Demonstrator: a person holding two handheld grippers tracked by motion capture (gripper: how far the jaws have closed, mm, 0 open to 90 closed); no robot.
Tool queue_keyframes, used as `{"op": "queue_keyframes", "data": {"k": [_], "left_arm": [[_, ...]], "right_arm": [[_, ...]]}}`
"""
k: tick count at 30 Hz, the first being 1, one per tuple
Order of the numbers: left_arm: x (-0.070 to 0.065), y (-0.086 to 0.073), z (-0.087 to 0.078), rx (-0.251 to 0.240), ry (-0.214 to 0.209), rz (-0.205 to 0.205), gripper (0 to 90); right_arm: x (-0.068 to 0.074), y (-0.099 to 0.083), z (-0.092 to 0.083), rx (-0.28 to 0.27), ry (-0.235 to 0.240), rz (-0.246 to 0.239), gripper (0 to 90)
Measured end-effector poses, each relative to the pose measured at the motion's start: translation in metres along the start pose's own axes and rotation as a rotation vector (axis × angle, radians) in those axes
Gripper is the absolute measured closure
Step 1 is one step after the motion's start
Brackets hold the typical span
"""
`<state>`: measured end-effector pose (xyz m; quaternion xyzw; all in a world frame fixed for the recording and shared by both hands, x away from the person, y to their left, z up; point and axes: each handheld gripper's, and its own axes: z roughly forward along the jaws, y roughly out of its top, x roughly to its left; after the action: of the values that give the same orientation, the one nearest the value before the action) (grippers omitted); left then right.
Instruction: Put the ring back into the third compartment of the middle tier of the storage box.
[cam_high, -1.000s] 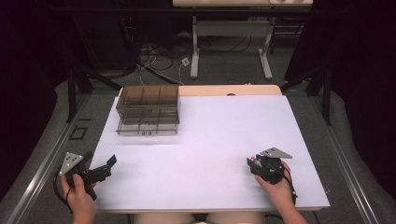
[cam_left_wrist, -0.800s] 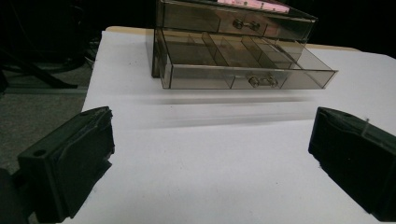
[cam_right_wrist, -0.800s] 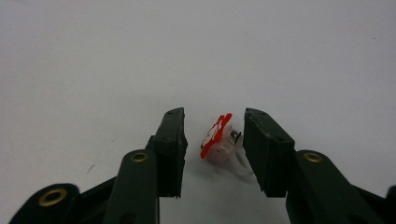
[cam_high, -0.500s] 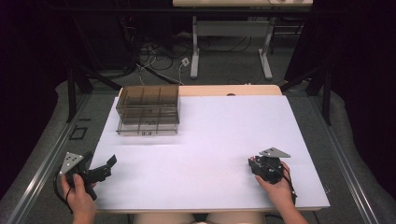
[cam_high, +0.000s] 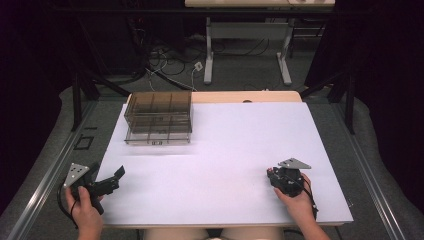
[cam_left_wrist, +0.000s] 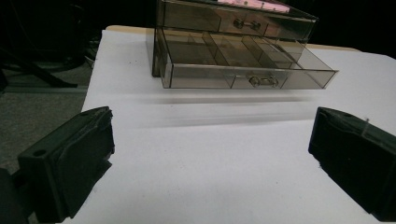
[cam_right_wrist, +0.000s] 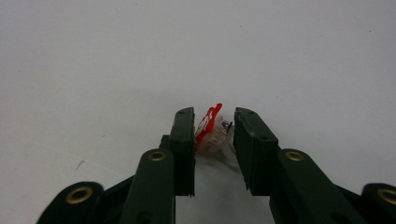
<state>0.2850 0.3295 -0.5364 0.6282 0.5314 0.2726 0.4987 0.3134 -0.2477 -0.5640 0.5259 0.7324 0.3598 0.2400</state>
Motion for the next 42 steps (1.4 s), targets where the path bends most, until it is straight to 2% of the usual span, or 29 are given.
{"op": "queue_keyframes", "data": {"k": [14, 20, 27, 42], "left_arm": [[0.001, 0.0, 0.0, -0.004, 0.0, -0.007, 0.3], [0.001, 0.0, 0.0, -0.004, -0.001, -0.007, 0.3], [0.0, 0.0, 0.0, -0.003, 0.0, -0.003, 0.2], [0.0, 0.0, 0.0, -0.003, 0.0, -0.005, 0.3]], "right_arm": [[0.0, 0.0, -0.001, -0.005, 0.008, -0.017, 70.1], [0.0, 0.001, -0.002, -0.013, 0.013, -0.01, 70.3], [0.0, 0.002, -0.005, -0.036, 0.012, -0.024, 70.3], [0.001, 0.007, -0.013, -0.077, 0.02, -0.007, 70.3]]}}
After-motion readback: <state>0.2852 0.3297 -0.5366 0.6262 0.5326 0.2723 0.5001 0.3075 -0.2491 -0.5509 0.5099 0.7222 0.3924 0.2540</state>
